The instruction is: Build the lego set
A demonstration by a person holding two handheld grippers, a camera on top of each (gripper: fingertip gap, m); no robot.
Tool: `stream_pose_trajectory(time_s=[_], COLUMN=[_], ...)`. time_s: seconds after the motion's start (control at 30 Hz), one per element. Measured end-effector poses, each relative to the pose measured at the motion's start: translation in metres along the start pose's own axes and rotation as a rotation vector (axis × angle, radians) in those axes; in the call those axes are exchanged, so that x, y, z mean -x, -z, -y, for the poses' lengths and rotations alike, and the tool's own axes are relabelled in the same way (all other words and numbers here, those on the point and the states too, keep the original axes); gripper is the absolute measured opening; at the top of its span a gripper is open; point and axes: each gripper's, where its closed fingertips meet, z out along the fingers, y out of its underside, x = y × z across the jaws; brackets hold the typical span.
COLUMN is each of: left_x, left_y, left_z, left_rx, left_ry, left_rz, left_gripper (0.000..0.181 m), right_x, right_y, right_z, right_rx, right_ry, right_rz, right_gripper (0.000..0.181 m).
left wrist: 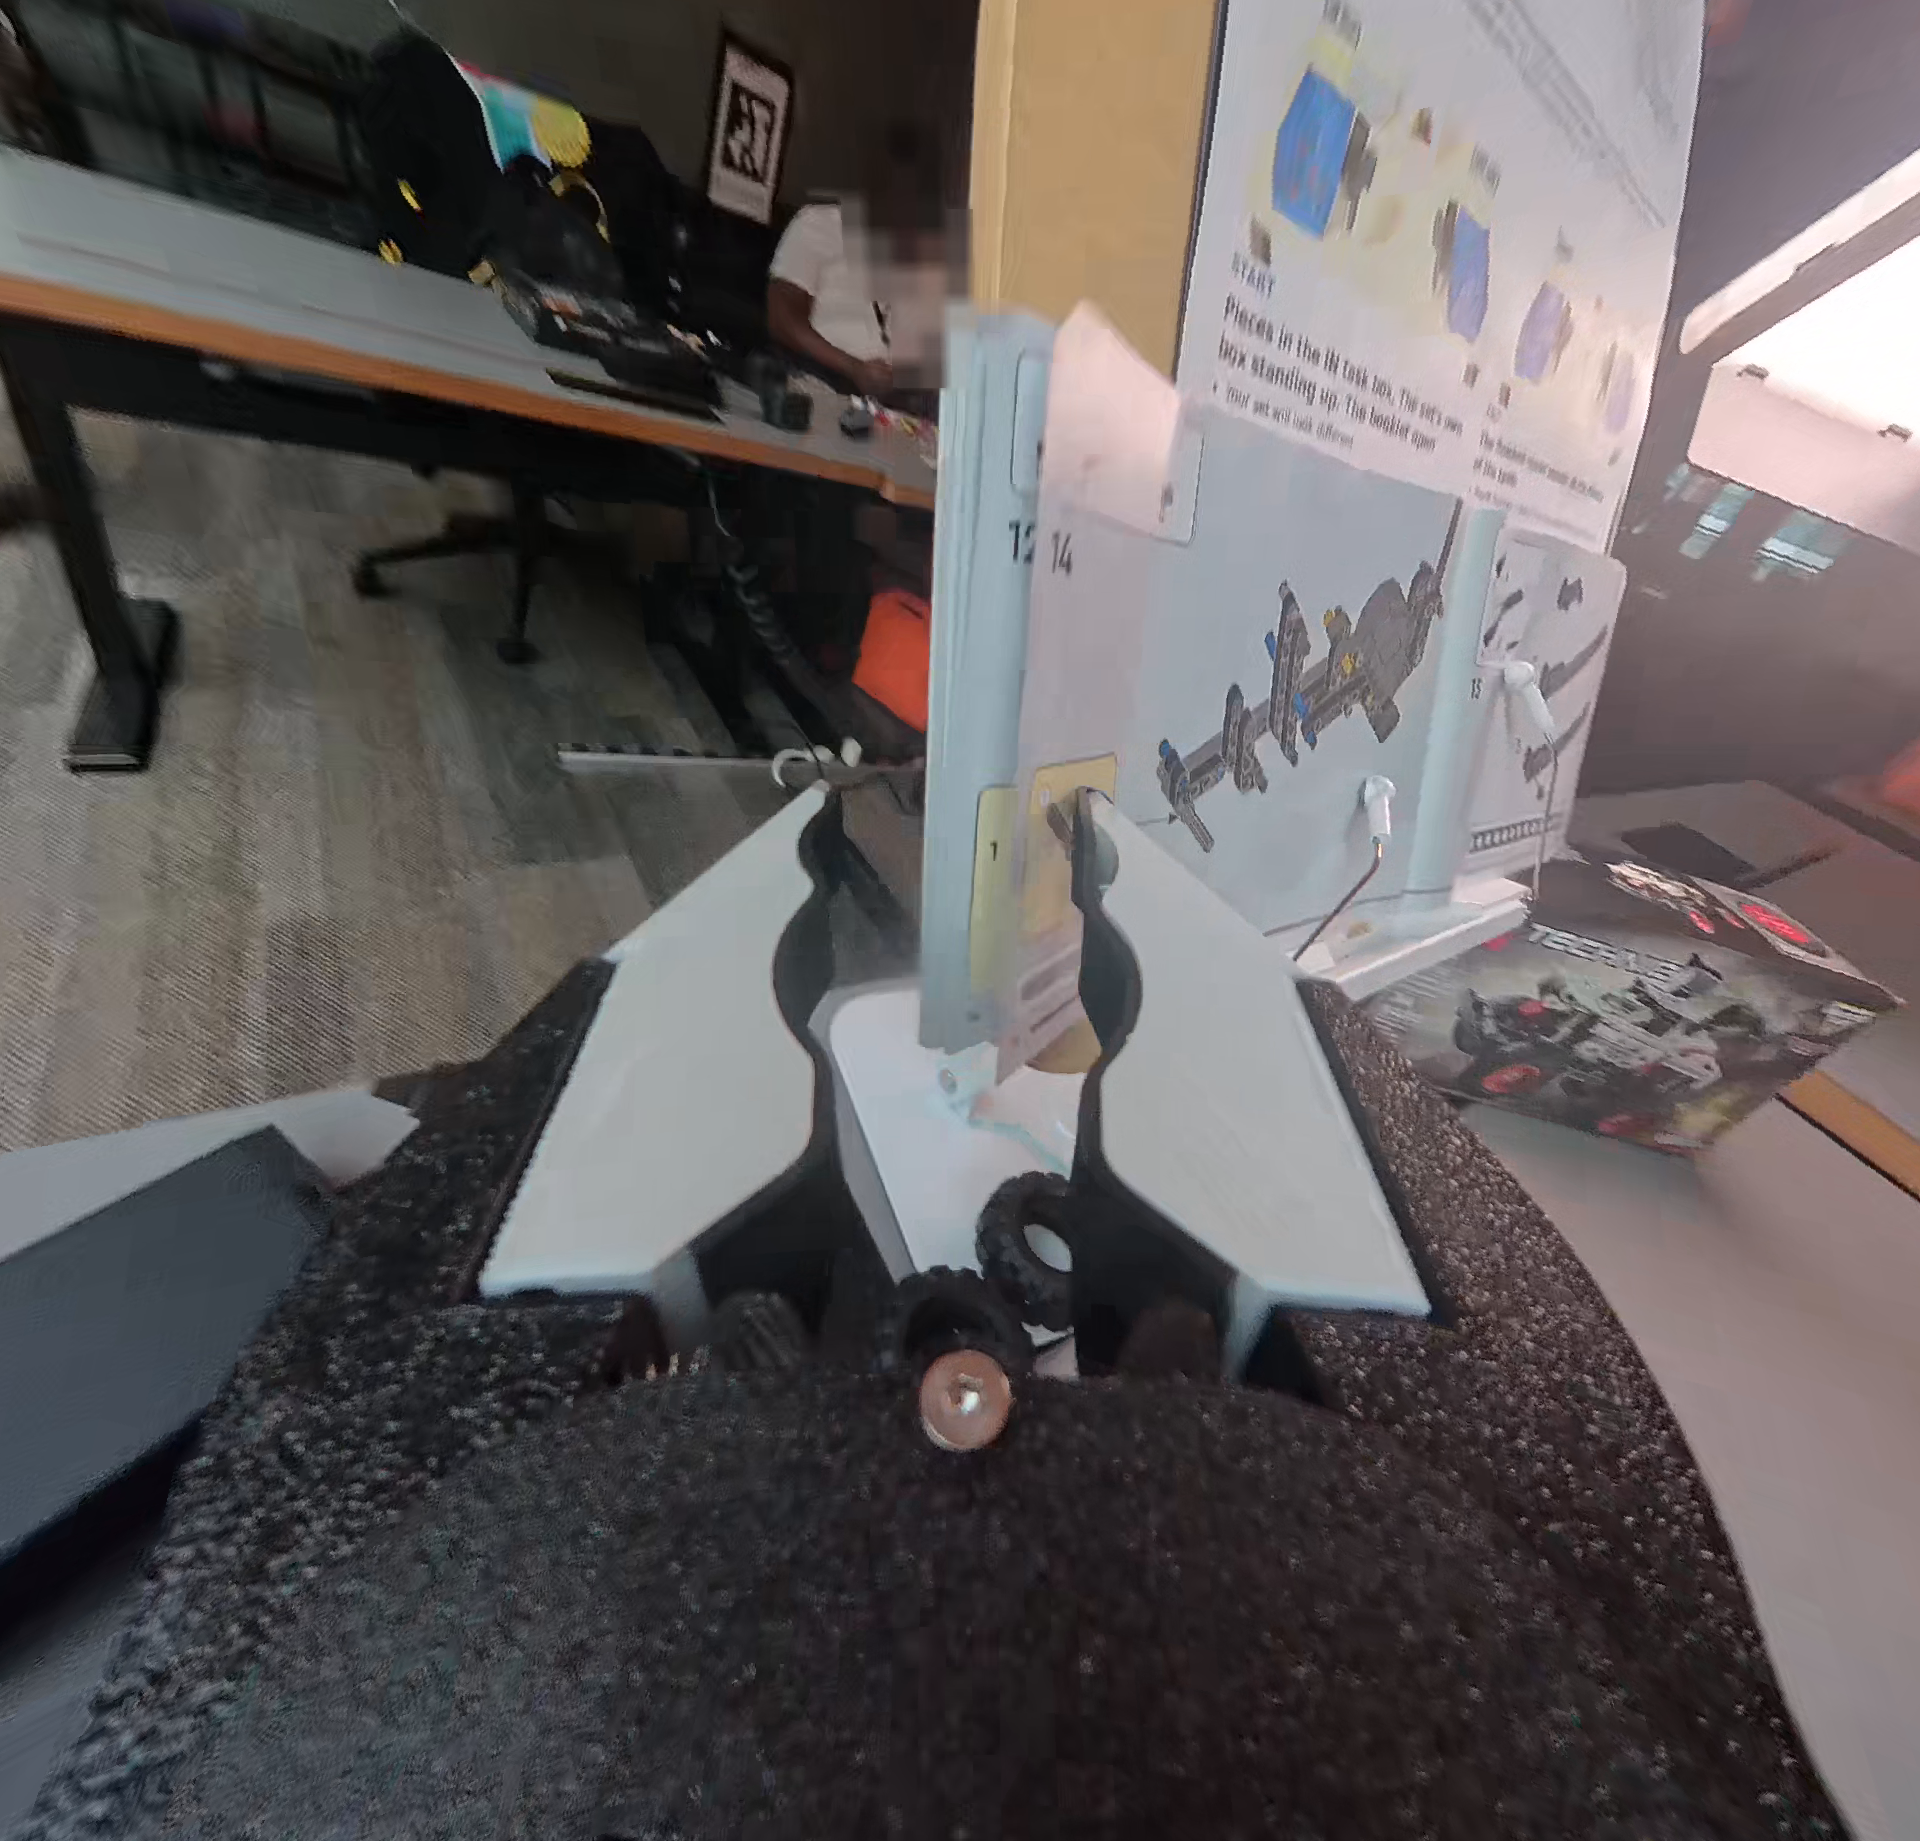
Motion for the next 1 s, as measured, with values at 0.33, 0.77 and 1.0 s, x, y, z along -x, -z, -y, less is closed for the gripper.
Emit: stream_pose_trajectory(time_s=[0.33, 0.77, 1.0], left_x=[-0.041, -0.022, -0.044], left_y=[0.017, -0.019, -0.032], left_z=[0.054, 0.031, 0.037], left_rx=[-0.102, 0.003, -0.040], left_ry=[-0.396, -0.432, -0.482], left_rz=[0.136, 0.269, 0.247], left_gripper=[0.002, 0.002, 0.002], right_x=[0.062, 0.080, 0.087], right_y=[0.143, 0.150, 0.147], right_z=[-0.045, -0.066, -0.070], right_rx=[-0.026, -0.076, -0.075], right_ry=[-0.384, -0.333, -0.334], right_rz=[0.097, 0.049, 0.069], right_gripper=[0.026, 0.013, 0.011])
